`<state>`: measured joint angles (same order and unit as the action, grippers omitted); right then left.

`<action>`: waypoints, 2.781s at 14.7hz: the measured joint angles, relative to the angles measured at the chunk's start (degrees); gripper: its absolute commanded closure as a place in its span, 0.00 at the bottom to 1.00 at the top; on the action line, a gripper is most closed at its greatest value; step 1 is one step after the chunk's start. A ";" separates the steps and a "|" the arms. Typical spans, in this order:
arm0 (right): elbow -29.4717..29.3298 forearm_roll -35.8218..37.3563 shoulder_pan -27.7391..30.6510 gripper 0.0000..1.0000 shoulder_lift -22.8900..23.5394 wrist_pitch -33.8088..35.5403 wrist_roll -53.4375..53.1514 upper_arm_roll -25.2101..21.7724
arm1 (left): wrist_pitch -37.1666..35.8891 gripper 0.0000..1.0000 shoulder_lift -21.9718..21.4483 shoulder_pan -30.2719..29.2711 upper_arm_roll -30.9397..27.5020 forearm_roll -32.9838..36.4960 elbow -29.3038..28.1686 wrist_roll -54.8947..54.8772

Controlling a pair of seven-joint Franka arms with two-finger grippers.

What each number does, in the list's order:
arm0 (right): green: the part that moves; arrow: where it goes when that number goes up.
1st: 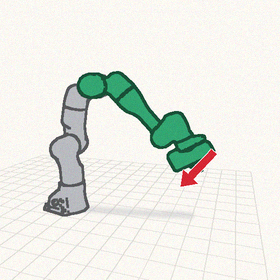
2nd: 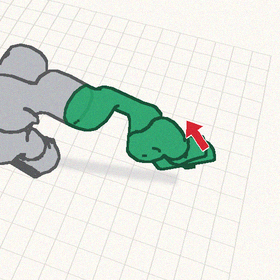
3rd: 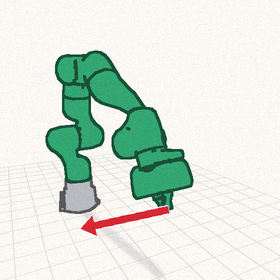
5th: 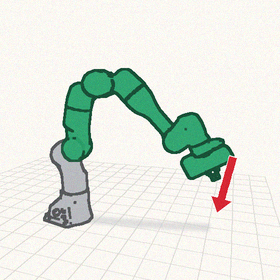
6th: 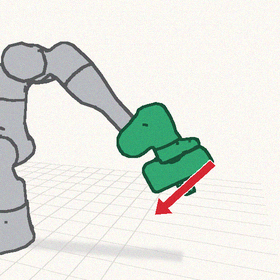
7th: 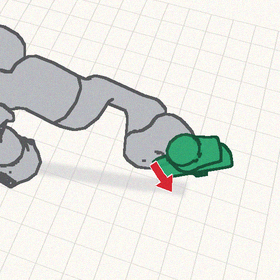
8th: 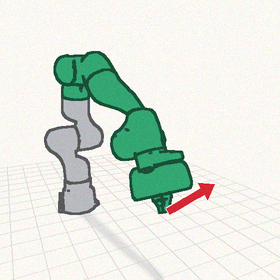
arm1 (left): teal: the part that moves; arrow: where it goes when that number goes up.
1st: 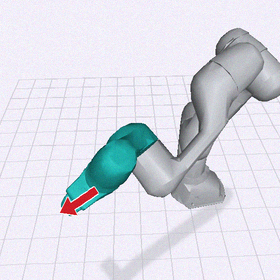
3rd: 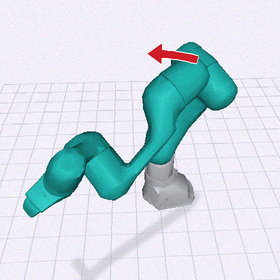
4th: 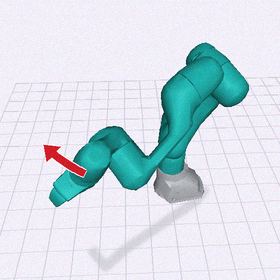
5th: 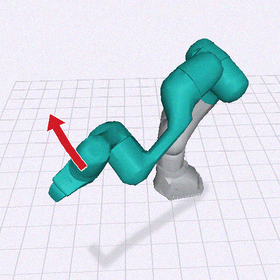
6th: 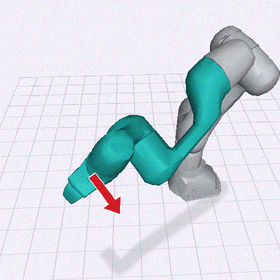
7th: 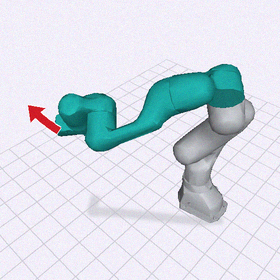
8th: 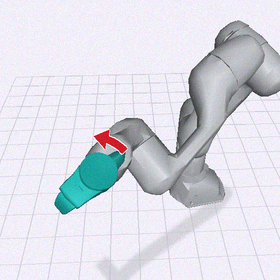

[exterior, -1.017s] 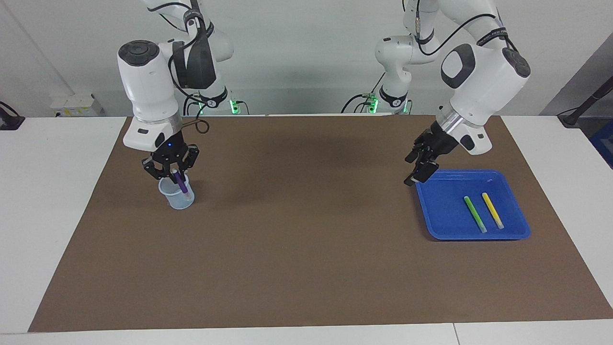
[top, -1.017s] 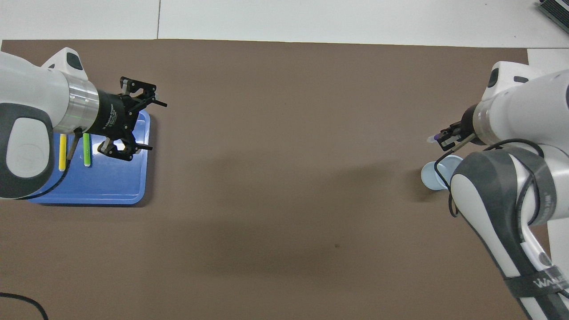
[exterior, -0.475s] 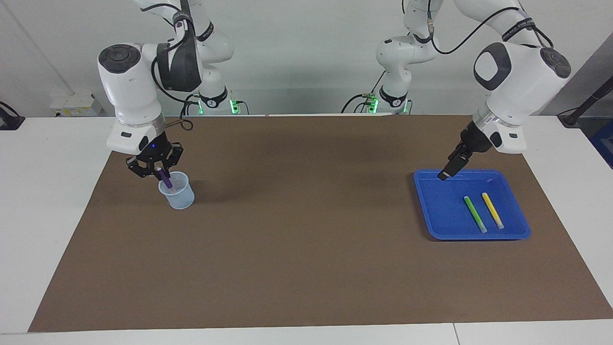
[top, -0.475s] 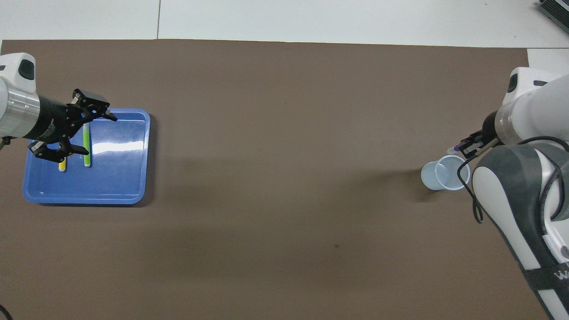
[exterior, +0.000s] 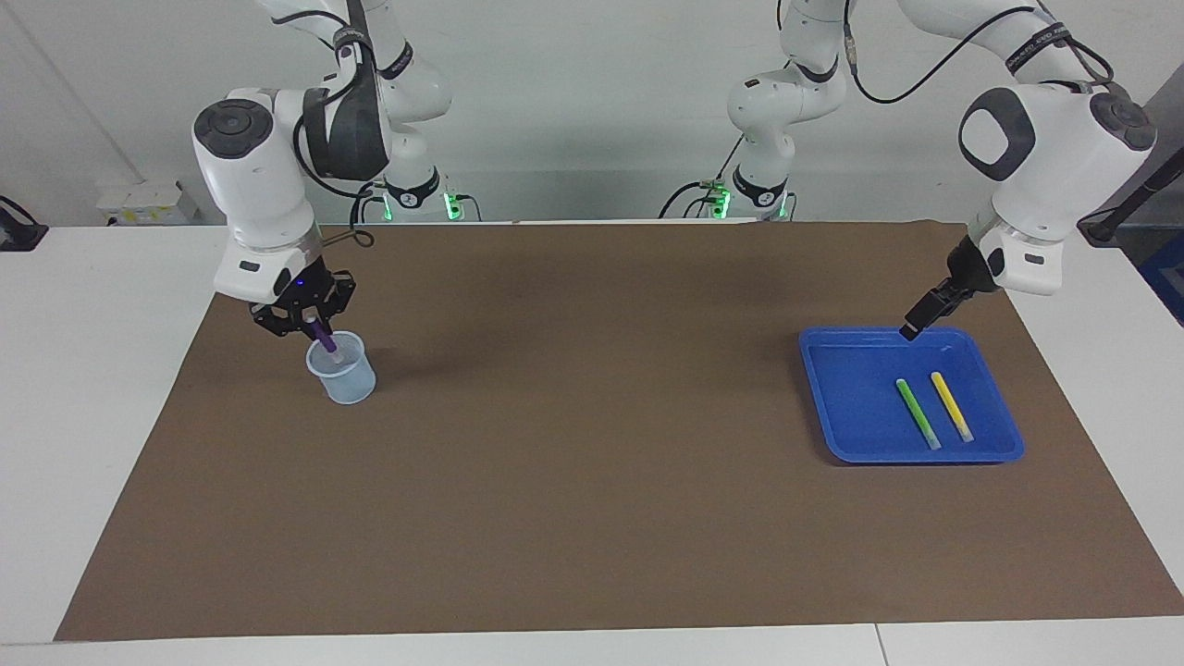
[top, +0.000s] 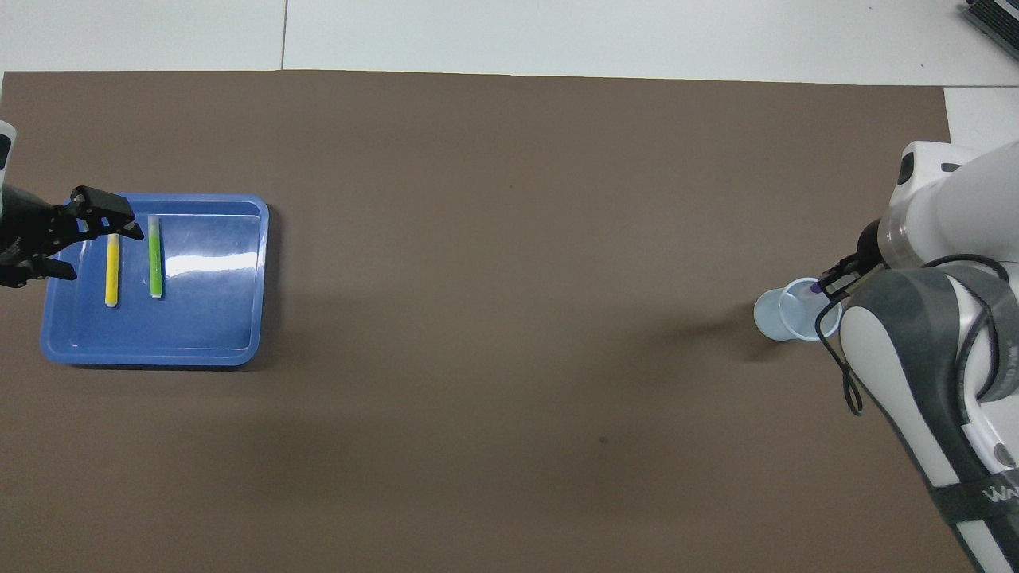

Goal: Transfer and insert pens with both arms
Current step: 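Insert the purple pen into the cup while the left gripper grasps the green pen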

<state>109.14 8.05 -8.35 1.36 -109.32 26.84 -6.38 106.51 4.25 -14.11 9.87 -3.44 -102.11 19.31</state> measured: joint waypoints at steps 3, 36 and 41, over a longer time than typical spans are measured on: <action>1.10 0.00 0.00 1.00 -0.01 0.00 0.00 0.02 | 2.77 0.00 0.19 -1.42 -0.02 1.95 -1.95 -7.02; 11.13 0.00 1.40 0.43 0.04 -8.67 1.87 0.01 | 28.80 0.28 18.52 -3.89 0.33 8.40 -8.16 -19.27; 11.15 0.00 1.65 0.36 0.02 -8.67 1.87 0.00 | 28.63 0.70 18.06 -3.89 0.40 8.41 -8.09 -19.27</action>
<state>120.30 8.05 -6.70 1.38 -117.99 28.71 -6.38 135.13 22.31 -18.01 10.27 4.97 -110.20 0.04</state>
